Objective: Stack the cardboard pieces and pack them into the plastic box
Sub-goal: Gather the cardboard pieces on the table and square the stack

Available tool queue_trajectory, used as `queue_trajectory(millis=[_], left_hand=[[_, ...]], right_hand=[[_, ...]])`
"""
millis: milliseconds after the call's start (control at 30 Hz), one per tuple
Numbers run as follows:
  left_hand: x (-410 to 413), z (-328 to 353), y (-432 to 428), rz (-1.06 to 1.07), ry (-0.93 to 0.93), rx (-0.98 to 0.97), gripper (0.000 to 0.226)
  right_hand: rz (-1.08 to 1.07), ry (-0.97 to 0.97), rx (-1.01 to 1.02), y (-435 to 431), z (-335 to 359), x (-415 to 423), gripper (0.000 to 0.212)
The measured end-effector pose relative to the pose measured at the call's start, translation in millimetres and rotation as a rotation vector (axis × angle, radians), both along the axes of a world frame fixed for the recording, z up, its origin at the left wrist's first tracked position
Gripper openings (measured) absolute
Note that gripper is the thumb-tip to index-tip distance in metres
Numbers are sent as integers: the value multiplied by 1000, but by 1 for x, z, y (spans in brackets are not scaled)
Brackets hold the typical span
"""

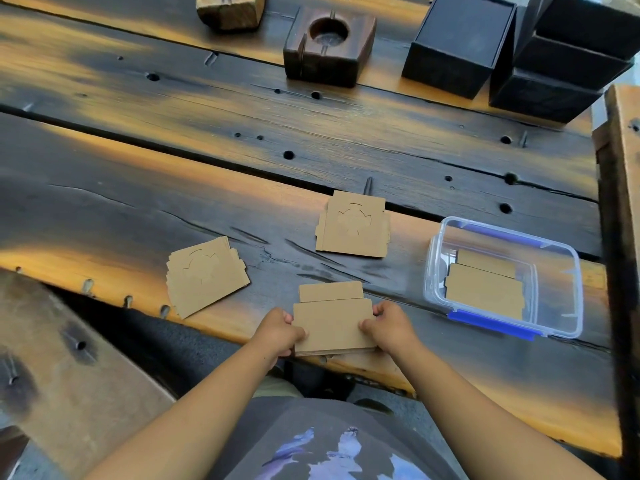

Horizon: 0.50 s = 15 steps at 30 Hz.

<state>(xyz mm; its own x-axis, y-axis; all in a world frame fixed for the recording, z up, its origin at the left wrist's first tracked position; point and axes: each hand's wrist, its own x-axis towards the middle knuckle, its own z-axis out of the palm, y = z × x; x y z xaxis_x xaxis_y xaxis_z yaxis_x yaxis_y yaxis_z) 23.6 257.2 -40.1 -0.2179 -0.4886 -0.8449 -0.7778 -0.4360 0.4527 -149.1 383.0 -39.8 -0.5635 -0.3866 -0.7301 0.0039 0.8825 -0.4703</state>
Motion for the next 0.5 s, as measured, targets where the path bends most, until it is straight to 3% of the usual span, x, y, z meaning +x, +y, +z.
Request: queue_trajectory(millis=[200, 500], left_hand=[[18, 16, 3, 112, 19, -47, 27], [76, 36, -40, 251, 93, -83, 40]], right_hand=[[-55, -97, -34, -6, 5, 12, 10], [120, -113, -77, -78, 26, 43, 26]])
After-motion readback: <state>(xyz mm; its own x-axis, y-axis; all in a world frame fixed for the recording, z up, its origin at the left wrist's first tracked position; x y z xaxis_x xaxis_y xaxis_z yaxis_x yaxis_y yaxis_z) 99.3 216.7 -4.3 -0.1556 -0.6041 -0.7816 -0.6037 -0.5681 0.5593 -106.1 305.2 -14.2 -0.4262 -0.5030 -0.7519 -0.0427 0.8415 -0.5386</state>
